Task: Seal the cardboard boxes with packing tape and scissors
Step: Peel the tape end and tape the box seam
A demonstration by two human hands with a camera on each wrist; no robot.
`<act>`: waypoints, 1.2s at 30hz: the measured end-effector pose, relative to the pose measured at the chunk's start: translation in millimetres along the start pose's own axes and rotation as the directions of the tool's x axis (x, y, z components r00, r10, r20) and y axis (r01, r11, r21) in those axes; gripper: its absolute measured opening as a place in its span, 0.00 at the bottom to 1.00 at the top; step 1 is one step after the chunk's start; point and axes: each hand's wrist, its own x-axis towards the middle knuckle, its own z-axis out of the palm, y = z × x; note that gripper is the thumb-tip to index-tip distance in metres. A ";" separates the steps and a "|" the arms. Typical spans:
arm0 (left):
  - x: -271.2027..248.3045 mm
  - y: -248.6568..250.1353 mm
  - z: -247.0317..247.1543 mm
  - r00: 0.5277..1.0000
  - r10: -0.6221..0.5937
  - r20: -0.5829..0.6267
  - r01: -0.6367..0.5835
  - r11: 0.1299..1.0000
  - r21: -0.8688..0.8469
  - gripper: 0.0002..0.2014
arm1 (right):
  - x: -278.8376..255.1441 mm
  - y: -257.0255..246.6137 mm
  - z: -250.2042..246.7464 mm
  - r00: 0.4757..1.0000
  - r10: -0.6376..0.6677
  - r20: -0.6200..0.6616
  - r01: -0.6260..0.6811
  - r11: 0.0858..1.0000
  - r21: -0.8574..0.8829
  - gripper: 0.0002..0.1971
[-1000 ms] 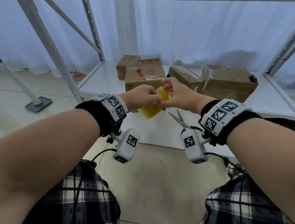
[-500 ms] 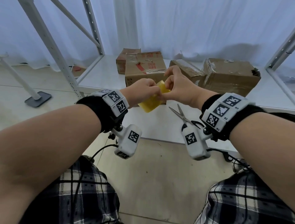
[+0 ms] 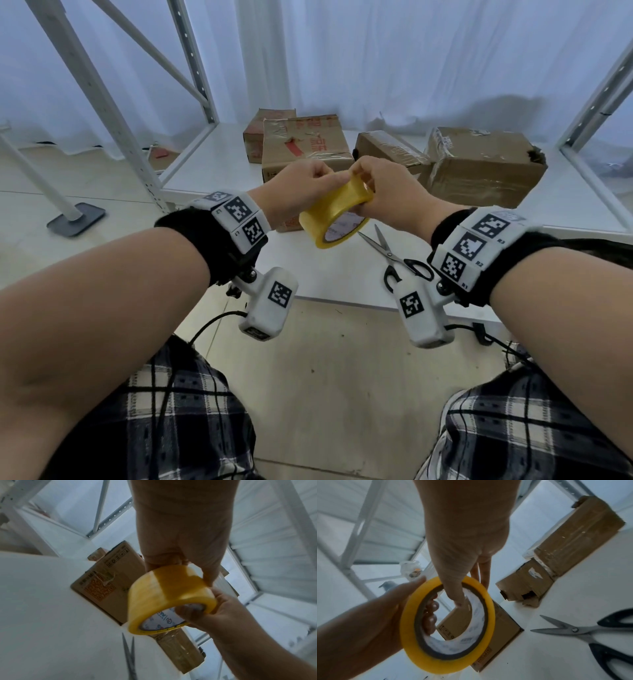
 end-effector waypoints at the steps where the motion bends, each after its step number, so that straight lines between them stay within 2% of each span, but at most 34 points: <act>1: 1.1 1.6 -0.3 0.999 -0.035 -0.017 0.034 0.999 -0.038 0.14 | 0.3 -3.9 1.0 0.999 -0.037 -0.012 0.036 0.998 -0.060 0.21; 5: 1.4 8.0 -2.9 0.990 -0.137 0.031 0.139 0.988 -0.072 0.19 | 1.1 -15.0 3.3 0.997 -0.077 -0.014 0.074 0.985 -0.154 0.23; 6: 1.1 8.7 -3.3 0.988 -0.147 0.039 0.150 0.985 -0.085 0.18 | 0.6 -16.1 3.7 0.997 -0.074 -0.001 0.073 0.984 -0.164 0.24; 8: 1.3 8.1 -3.5 0.987 -0.152 0.059 0.160 0.975 -0.155 0.10 | -0.2 -16.6 4.3 0.997 -0.073 0.025 0.076 0.981 -0.180 0.25; 10: 0.7 7.4 -4.3 0.984 -0.163 0.069 0.174 0.958 -0.227 0.04 | -0.3 -16.4 3.9 0.997 -0.062 0.041 0.068 0.987 -0.144 0.21; 13: 1.5 5.4 -5.0 0.985 -0.154 0.081 0.170 0.948 -0.271 0.06 | 0.3 -14.3 2.1 0.997 -0.021 0.069 0.023 0.999 -0.024 0.20; 16: 2.1 4.4 -5.6 0.987 -0.133 0.094 0.154 0.945 -0.288 0.08 | 1.1 -13.2 1.2 0.996 -0.015 0.084 0.016 1.000 -0.008 0.21; 25: 0.1 11.7 1.1 0.979 -0.198 0.049 0.204 0.953 -0.224 0.21 | 6.3 -10.4 -2.2 0.997 0.019 0.070 -0.020 1.000 0.009 0.20; 29: 8.2 8.5 4.7 0.973 -0.227 -0.038 0.218 0.961 -0.169 0.13 | 7.7 -8.2 -1.4 0.996 0.026 0.082 -0.028 0.999 0.025 0.20; 32: 9.2 8.5 5.0 0.976 -0.214 -0.040 0.204 0.965 -0.164 0.05 | 8.9 -5.5 -0.6 0.996 0.022 0.087 -0.024 0.999 0.021 0.21; 34: 6.9 9.8 4.9 0.979 -0.205 -0.025 0.197 0.964 -0.176 0.06 | 9.4 -3.4 -0.9 0.996 0.020 0.083 -0.022 0.999 0.026 0.20; 36: 5.8 10.4 4.8 0.978 -0.208 -0.010 0.203 0.960 -0.193 0.13 | 10.1 -2.2 -1.0 0.996 0.016 0.082 -0.019 0.999 0.028 0.20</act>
